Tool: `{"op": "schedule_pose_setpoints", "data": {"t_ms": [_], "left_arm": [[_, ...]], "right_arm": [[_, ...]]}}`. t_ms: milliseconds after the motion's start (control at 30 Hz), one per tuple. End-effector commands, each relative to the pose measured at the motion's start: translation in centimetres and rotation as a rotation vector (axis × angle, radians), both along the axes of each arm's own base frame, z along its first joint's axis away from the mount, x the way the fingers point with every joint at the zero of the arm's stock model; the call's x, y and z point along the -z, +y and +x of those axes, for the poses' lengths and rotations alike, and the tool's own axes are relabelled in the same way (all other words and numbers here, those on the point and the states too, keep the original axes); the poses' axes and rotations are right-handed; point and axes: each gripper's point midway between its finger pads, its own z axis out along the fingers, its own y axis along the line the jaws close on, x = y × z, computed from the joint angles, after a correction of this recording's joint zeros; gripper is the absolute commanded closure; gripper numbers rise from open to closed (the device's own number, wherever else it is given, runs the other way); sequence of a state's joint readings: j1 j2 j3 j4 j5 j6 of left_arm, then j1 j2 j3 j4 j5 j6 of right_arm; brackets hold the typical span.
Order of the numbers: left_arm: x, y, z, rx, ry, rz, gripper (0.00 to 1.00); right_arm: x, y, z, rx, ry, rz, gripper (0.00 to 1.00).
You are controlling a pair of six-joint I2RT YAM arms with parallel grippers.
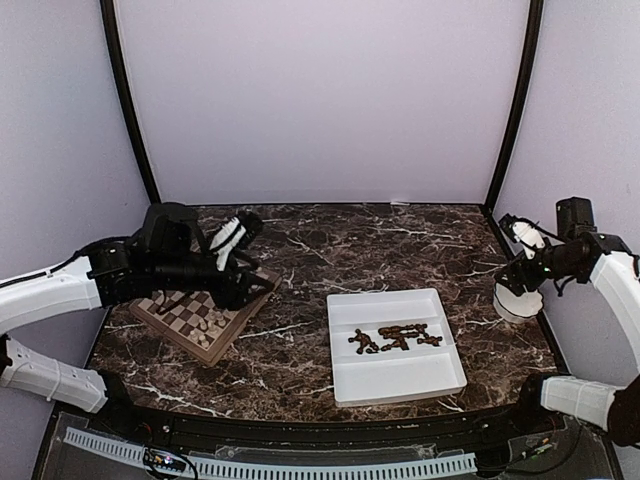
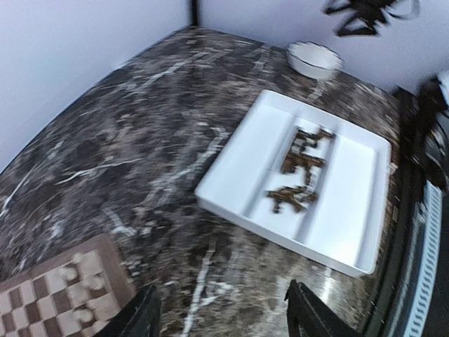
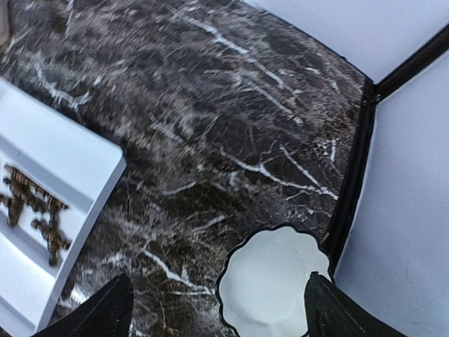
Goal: Set up the chess pieces on the board
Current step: Move the storage box to the center of the board.
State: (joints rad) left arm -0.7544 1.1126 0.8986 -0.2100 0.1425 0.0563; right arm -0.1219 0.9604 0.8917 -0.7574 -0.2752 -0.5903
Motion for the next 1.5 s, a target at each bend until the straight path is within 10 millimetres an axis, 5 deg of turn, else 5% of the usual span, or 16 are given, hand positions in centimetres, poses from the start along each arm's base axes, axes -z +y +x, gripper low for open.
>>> {"op": "schedule_pose_setpoints", "data": {"t_ms": [0,200,300,467,667,1100,1467], "left_arm": [[3.5,-5.2,-8.4,0.327,0.036,0.090,0.39],[8.3,-10.8,-17.5,0.657,0.018,0.285,0.54],[10.9,-13.2,-20.1,0.760,0.016,0.357,0.63],[12.4,-17.3,-22.3,0.870,-0.003,0.378,0.65],[14.5,-19.7,-21.5,0.833,-0.021,0.432,0.56],[16.3,-25.4,-17.9,0.721,-0.161,0.470,0.55],[16.0,-30.4,-10.3,0.549,-0.165,0.359,0.56]], "right_arm": [[1.9,1.8,-3.8,-0.198,0.061,-0.051,0.21],[3.3,2.3,-6.4,-0.280,0.099,-0.081,0.31],[3.5,2.9,-7.3,-0.312,0.106,-0.067,0.34],[3.8,2.9,-8.7,-0.347,0.117,-0.096,0.36],[4.0,3.2,-9.3,-0.369,0.098,-0.093,0.37],[5.7,2.4,-9.4,-0.331,0.096,-0.140,0.38],[6.1,1.9,-7.3,-0.279,0.114,-0.114,0.42]]}}
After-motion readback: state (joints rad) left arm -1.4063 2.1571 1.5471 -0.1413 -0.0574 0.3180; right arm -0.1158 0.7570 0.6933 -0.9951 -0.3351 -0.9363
